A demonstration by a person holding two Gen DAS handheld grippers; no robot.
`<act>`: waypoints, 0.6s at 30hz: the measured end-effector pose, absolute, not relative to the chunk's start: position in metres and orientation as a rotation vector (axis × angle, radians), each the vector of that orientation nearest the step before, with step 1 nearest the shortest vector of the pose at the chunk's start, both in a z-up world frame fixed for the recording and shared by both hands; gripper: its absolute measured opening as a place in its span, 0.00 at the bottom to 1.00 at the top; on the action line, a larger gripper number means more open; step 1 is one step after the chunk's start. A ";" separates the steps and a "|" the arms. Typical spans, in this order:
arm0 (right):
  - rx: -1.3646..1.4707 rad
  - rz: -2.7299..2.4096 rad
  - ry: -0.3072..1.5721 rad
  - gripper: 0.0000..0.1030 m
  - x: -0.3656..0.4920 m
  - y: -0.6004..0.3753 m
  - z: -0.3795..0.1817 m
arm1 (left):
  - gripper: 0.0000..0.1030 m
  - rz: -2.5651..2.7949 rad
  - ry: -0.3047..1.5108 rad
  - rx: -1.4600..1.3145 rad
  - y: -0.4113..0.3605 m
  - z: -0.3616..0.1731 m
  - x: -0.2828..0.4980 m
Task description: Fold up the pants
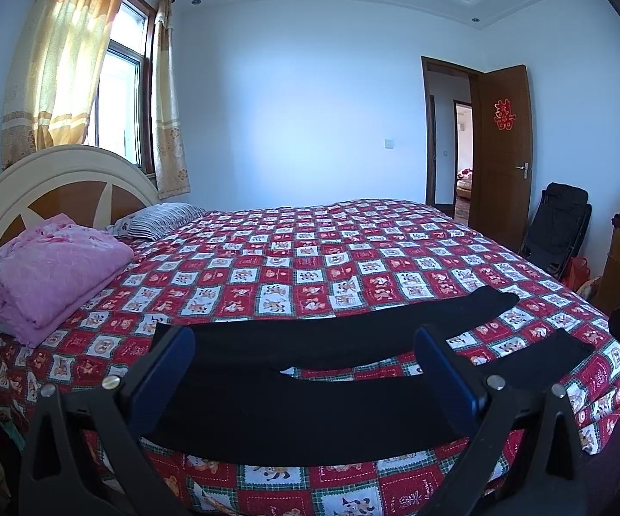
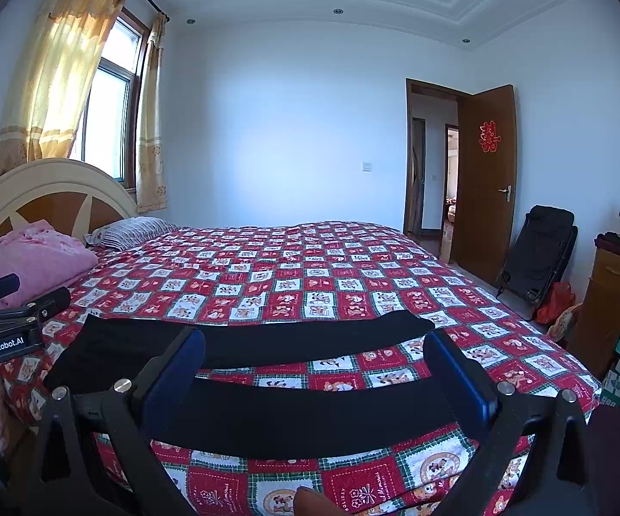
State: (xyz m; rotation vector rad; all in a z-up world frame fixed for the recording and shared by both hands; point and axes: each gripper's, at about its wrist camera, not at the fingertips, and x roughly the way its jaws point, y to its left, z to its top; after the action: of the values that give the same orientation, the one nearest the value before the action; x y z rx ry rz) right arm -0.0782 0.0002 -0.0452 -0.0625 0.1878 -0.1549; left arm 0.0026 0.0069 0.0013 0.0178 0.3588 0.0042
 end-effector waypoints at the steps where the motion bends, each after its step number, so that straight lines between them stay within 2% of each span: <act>1: -0.062 -0.155 0.187 0.99 -0.078 0.000 -0.045 | 1.00 0.003 0.359 0.017 0.007 0.001 0.002; 18: -0.066 -0.153 0.189 0.99 -0.078 0.000 -0.046 | 1.00 0.005 0.361 0.012 0.007 0.001 0.001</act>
State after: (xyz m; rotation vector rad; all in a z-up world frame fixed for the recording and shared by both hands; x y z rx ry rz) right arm -0.0779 0.0001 -0.0459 -0.0657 0.1895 -0.1527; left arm 0.0012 0.0072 0.0006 0.0121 0.3612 0.0047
